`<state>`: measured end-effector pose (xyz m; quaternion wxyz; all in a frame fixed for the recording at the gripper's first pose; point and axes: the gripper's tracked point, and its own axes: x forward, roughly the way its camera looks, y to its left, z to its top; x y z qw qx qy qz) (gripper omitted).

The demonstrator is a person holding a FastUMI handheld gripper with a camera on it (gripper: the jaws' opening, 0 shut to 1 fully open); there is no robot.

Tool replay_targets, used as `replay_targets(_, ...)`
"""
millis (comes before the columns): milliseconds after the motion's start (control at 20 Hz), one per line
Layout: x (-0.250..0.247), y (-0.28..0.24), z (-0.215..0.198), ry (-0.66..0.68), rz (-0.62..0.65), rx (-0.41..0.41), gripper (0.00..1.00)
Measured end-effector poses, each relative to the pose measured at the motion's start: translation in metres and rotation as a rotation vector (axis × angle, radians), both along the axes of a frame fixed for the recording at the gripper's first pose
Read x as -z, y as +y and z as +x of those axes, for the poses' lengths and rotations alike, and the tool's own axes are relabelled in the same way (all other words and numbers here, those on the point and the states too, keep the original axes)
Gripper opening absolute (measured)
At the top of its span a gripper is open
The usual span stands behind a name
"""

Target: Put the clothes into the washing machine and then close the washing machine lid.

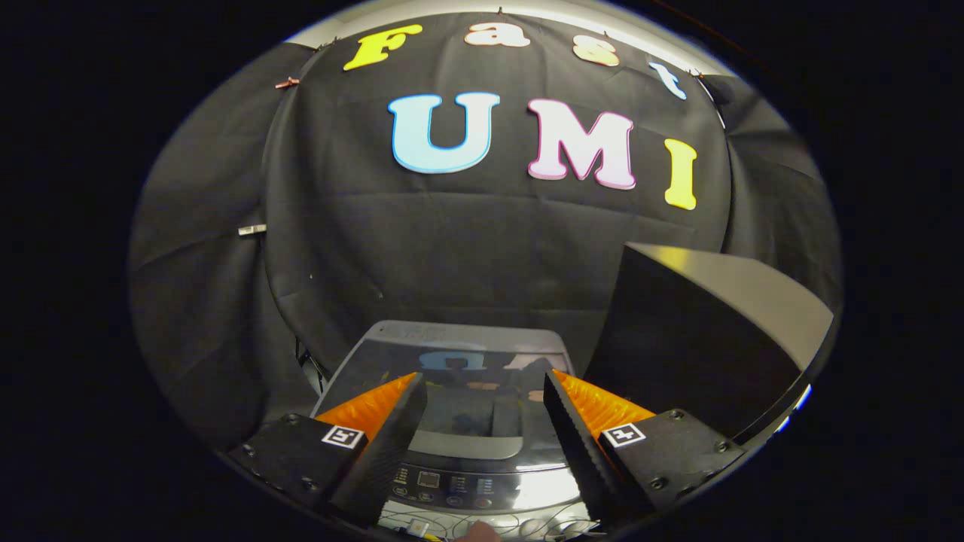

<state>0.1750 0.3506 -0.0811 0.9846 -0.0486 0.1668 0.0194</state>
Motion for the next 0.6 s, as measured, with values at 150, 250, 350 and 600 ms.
replay_targets(150, -0.036, -0.024, -0.021, -0.057, -0.025, -0.022, 0.99)
replay_targets(250, -0.059, -0.039, -0.035, -0.096, -0.041, -0.031, 0.99)
replay_targets(350, -0.074, -0.054, -0.044, -0.126, -0.039, -0.04, 0.99)
replay_targets(600, -0.094, -0.099, -0.062, -0.156, -0.023, -0.028, 0.99)
